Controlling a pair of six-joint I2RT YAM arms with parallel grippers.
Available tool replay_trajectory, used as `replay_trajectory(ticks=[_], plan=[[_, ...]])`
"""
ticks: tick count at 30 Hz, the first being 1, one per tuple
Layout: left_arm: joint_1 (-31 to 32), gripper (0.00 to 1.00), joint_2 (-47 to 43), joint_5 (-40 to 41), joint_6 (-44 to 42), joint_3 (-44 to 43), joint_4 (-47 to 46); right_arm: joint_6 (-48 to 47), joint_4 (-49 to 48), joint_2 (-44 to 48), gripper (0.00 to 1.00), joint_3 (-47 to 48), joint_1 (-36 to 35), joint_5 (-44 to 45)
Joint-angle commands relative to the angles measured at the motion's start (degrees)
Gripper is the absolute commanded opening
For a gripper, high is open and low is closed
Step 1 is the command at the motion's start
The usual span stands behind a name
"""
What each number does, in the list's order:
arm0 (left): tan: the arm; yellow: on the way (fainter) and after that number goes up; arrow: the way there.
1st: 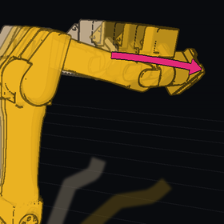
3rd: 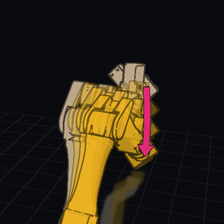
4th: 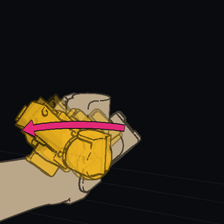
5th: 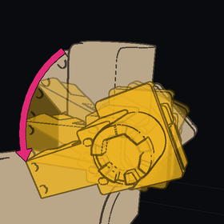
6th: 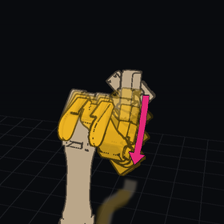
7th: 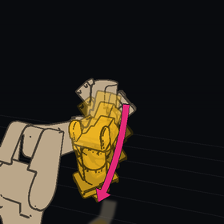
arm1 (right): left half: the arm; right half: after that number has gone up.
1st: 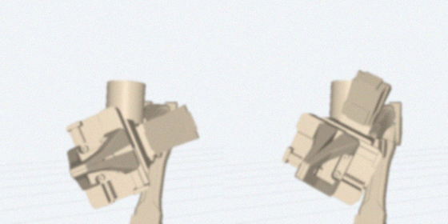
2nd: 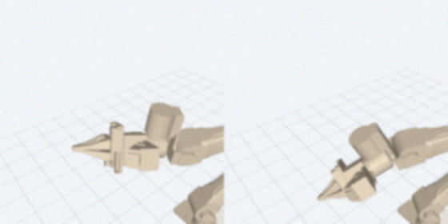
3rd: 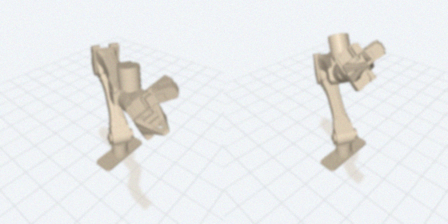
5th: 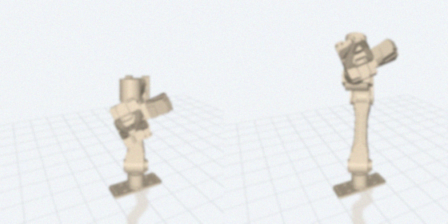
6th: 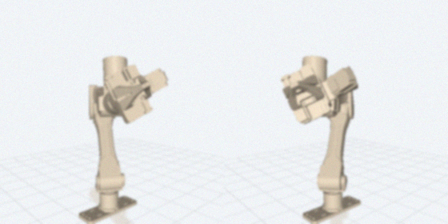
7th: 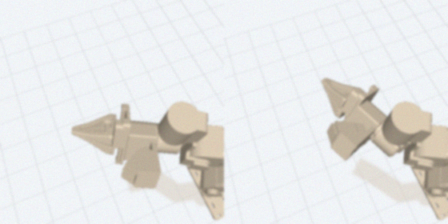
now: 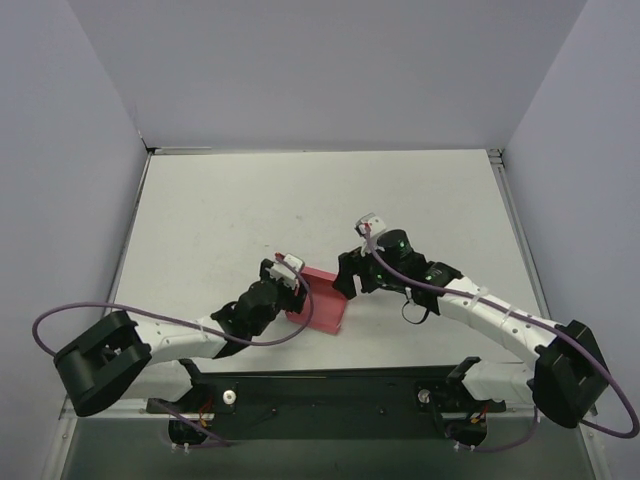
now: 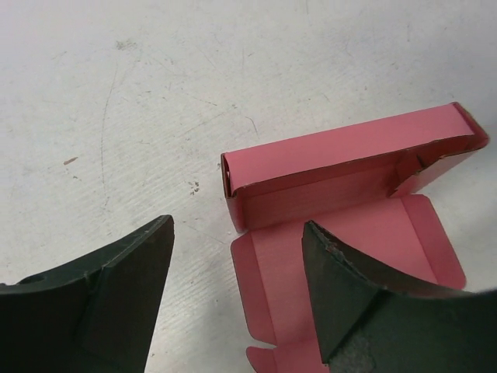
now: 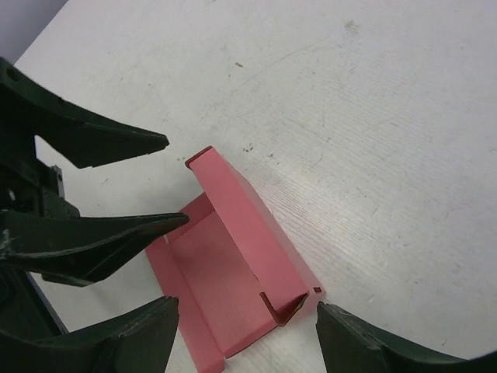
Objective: Fold the paper box
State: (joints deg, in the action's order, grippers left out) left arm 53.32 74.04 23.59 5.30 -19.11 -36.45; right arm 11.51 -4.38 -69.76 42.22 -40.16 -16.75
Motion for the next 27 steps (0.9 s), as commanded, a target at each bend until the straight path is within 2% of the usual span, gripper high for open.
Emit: replay_trajectory(ticks=[1,4,6,9,15,27], plan=[[0.21,0.78,-8.36,-3.55,3.31,-0.04,8.03,13.78,2.18,3.74,0.71,-2.05,0.35,7.51],[-1.02,0.81,-12.76,-6.62,9.52,-1.18,14.0,22.58,0.7,4.01,0.69,-4.5,0.7,10.07],[-3.83,0.81,-13.92,-10.64,13.4,-3.55,18.92,27.31,-2.99,4.1,0.68,-6.08,0.7,10.51],[-9.54,0.81,-13.4,-15.93,20.53,-5.93,20.98,32.07,-8.44,4.54,0.67,-9.51,0.7,11.65],[-16.04,0.82,-11.03,-23.59,26.77,-6.46,15.28,36.56,-14.6,5.42,0.66,-13.74,0.61,14.82],[-21.59,0.81,-1.45,-32.29,30.21,-8.66,6.48,40.17,-19.88,2.96,0.62,-15.32,0.52,16.22]])
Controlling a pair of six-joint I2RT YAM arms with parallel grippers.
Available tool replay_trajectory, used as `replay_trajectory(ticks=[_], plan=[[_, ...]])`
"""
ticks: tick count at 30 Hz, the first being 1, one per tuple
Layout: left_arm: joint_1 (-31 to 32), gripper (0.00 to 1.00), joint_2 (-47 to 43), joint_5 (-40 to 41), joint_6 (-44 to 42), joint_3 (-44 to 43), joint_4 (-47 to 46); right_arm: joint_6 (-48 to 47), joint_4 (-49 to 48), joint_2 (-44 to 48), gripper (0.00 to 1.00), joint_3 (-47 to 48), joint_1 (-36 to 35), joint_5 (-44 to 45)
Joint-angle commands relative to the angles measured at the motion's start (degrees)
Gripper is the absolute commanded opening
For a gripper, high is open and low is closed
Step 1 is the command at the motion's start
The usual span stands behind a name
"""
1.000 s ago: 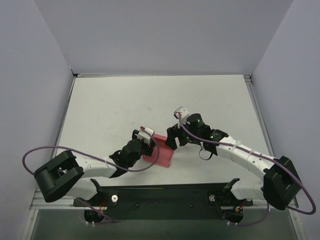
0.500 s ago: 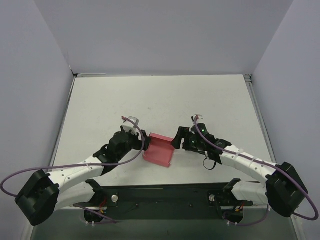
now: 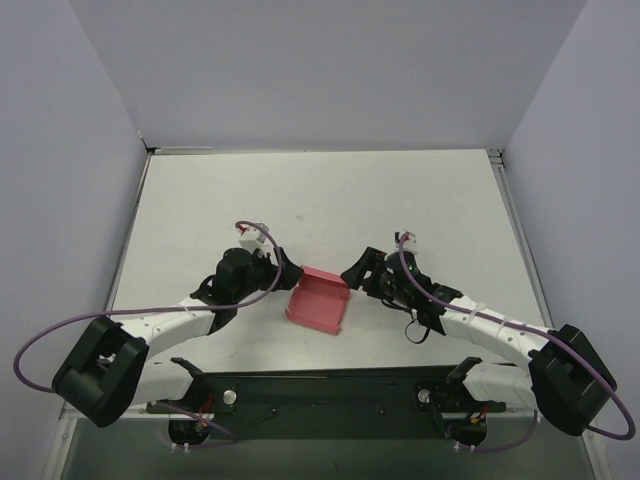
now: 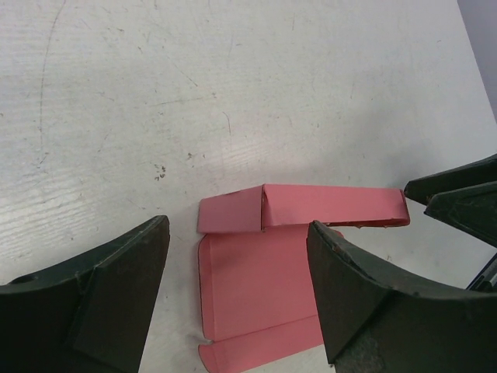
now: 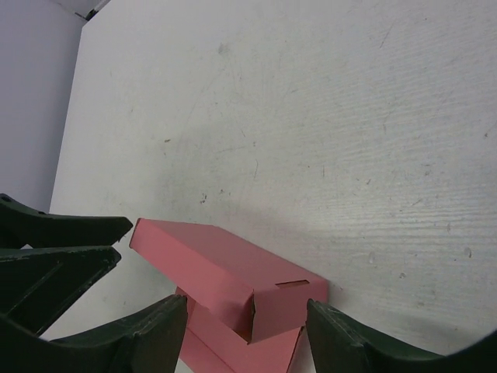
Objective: Fold the paper box
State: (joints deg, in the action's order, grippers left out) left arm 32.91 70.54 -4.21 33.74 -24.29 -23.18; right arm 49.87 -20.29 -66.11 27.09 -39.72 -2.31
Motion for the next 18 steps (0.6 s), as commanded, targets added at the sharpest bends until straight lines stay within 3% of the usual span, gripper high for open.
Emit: replay_trajectory(ticks=[1,18], plan=[[-1.26,0.8,2.49,-4.75,1.95,-3.74,-7.14,1.81,-3.96,-0.86,0.61,-0.02,0.17,2.04],[-2.23,0.67,8.56,-7.22,3.0,-3.57,-11.45,1.81,-1.5,-0.42,0.51,-1.25,-0.26,4.33]])
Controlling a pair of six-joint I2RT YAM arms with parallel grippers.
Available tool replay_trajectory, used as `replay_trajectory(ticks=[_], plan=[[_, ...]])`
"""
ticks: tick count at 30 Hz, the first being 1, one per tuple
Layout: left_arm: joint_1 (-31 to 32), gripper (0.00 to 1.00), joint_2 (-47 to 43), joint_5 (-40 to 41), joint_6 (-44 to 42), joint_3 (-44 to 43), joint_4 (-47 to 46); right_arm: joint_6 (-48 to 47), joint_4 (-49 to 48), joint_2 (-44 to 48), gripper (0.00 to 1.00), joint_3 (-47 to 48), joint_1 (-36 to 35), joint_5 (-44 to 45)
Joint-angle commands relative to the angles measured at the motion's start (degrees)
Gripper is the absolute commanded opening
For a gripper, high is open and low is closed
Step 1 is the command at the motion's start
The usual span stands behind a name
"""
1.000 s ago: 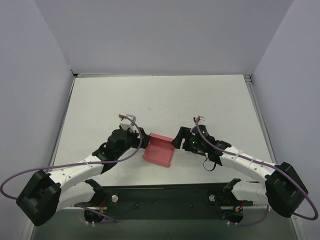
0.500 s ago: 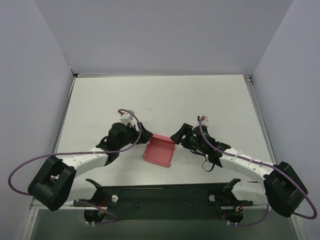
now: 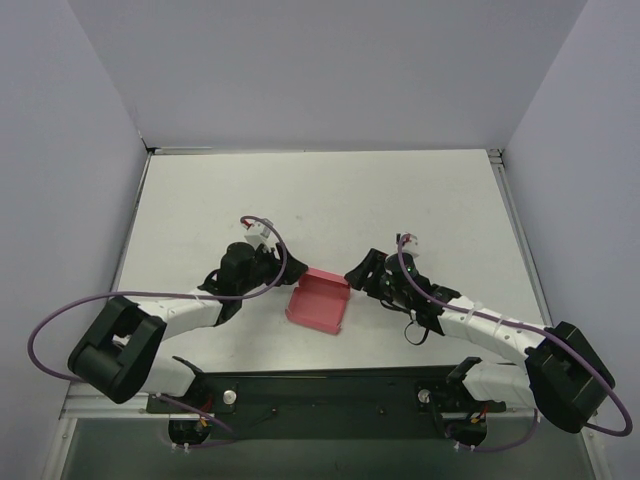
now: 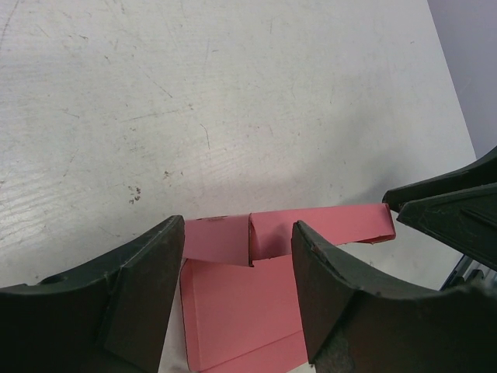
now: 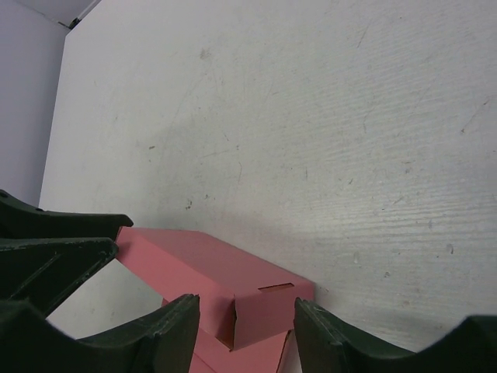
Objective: Fold the paper box
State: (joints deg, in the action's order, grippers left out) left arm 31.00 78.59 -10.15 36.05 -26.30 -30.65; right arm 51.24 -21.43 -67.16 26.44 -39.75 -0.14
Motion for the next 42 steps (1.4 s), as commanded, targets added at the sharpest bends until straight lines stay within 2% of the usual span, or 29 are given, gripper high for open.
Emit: replay_trajectory(ticks=[1,19,29,35,37,42], plan=[[-0.33,0.66,0.6,-1.19,0.69,-1.38,-4.06,0.35,-0.28,0.54,0.51,-0.68,-0.24,2.25],[-0.33,0.57,2.27,-1.36,-0.9,0.64,-6.0,-0.88,0.16,-0.52,0.45,-0.77,-2.44,3.57],[-0.33,0.51,3.85,-1.36,-1.77,1.43,-7.22,-1.76,3.59,-2.54,0.38,-0.6,-3.14,6.73],[-0.33,0.5,4.3,-1.62,-2.22,1.34,-7.23,-3.25,3.42,-1.85,0.37,-0.42,-3.58,7.35],[-0.33,0.5,3.95,-1.54,-2.13,1.26,-7.05,-5.18,1.58,-0.79,0.38,-1.12,-3.67,7.09],[-0.33,0.5,2.71,-0.84,-2.83,0.73,-5.03,-11.77,-3.52,5.18,0.54,-4.28,-3.67,5.07]])
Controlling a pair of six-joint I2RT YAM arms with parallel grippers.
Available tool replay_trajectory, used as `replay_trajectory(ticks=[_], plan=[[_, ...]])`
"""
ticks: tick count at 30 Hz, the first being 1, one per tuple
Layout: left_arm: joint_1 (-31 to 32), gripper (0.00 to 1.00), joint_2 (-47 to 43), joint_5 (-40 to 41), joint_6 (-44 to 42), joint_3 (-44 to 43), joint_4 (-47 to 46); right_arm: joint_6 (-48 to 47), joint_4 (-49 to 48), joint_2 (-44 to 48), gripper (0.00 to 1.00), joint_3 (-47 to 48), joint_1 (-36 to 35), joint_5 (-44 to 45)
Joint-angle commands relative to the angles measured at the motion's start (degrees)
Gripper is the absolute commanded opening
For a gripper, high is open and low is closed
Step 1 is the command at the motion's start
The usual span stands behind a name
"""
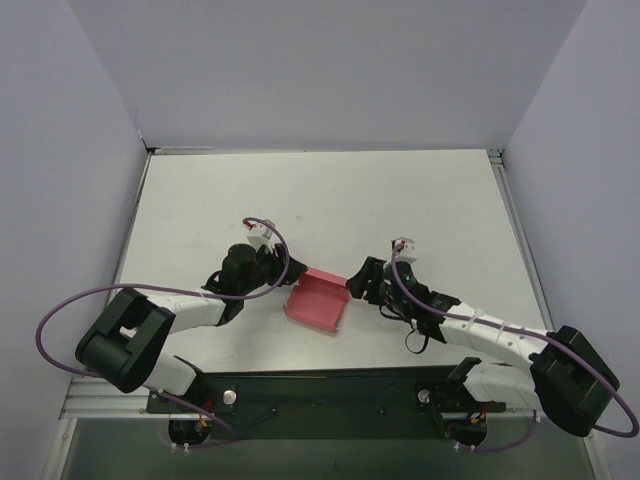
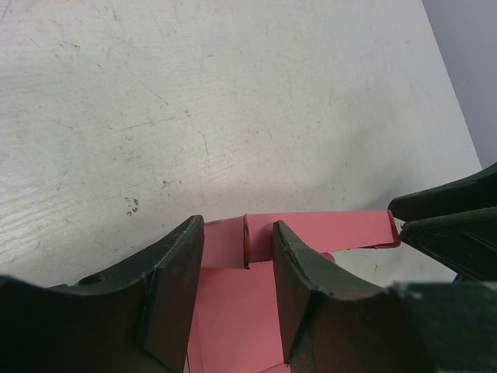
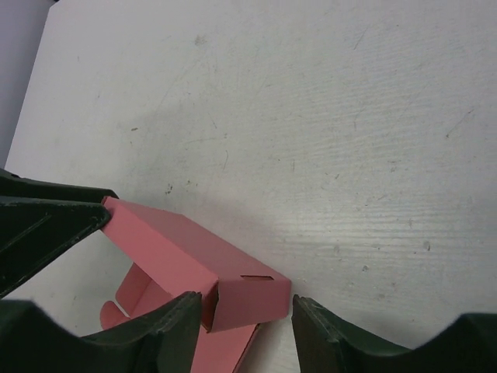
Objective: Fold the paper box
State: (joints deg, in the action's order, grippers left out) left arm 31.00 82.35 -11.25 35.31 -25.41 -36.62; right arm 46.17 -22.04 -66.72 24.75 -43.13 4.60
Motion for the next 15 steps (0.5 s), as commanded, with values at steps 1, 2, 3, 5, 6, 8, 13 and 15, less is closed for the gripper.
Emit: replay_trajectory(ticks=[1,2,3,5,6,8,13,15], plan=[[-0.33,0.5,-1.22,0.35,-2.17,-0.34,1.29,-9.15,-3.18,5.54,0.56,-3.13,-0.37,0.06],[-0.33,0.5,-1.4,0.43,-2.52,-0.43,1.72,-10.39,-3.27,6.59,0.57,-3.91,-0.37,-0.12],[-0.33,0.5,-1.4,0.61,-2.61,-0.34,1.82,-11.36,-3.53,6.95,0.57,-4.36,-0.72,-0.38],[-0.33,0.5,-1.49,0.61,-2.7,-0.43,2.08,-14.77,-3.8,7.65,0.56,-5.41,-1.51,-0.38],[-0.33,0.49,-1.49,0.52,-2.79,-0.52,2.08,-15.84,-4.41,7.74,0.55,-5.68,-2.64,0.23],[-0.24,0.49,-1.49,0.61,-2.88,-0.52,2.26,-19.26,-4.67,7.05,0.52,-5.94,-4.41,1.81],[-0.33,0.49,-1.75,0.7,-3.23,-0.52,2.87,-24.02,-8.97,3.27,0.43,-5.86,-6.61,3.05],[-0.33,0.49,-1.93,0.7,-3.58,-0.43,3.13,-25.77,-11.69,0.98,0.42,-5.68,-6.61,3.22]])
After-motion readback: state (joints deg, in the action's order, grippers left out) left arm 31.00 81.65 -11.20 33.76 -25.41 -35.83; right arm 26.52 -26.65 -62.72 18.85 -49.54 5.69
